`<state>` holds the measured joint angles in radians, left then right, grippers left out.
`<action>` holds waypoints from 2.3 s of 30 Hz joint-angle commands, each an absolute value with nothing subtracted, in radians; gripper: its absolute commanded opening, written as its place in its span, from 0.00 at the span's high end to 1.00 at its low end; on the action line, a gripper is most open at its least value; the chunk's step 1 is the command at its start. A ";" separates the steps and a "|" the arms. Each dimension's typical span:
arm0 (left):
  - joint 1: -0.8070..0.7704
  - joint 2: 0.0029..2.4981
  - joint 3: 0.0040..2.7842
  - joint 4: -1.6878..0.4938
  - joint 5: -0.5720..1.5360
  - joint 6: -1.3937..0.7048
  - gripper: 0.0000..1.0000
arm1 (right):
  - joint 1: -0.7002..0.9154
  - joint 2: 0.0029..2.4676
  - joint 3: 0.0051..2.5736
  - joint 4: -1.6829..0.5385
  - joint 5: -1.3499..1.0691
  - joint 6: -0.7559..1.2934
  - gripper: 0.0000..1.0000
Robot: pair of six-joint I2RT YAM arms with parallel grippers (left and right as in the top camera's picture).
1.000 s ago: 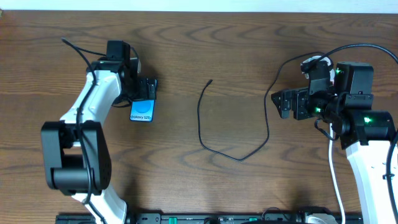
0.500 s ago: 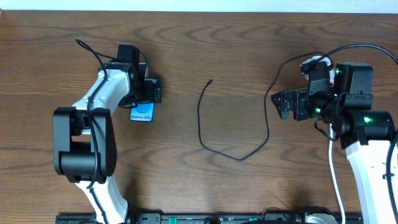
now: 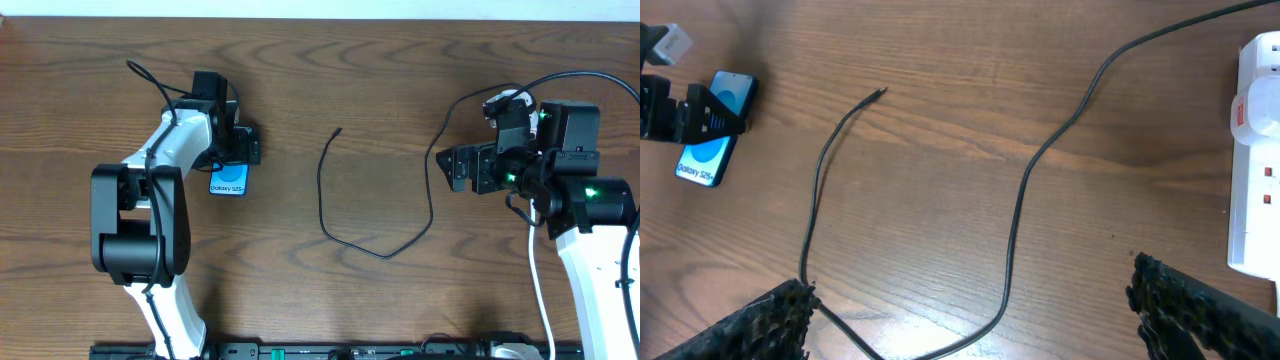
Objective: Plug charger to phone and switch on socket
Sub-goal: 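Lower the left gripper and close it on the phone's top edge, then lift the phone with the left gripper and tilt it upright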
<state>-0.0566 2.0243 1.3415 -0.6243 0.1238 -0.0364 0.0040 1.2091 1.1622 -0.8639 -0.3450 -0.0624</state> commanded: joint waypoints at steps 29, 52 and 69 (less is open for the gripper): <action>-0.080 2.117 1.339 -0.702 0.115 -0.059 0.25 | 0.007 1.216 1.182 -0.867 -0.342 -0.068 0.01; -0.080 1.909 1.388 -0.827 0.123 -0.166 0.26 | 0.007 1.216 1.182 -0.863 -0.342 -0.068 0.01; -0.080 1.860 1.388 -0.918 0.288 -0.328 0.26 | 0.007 1.217 1.182 -0.864 -0.342 -0.060 0.01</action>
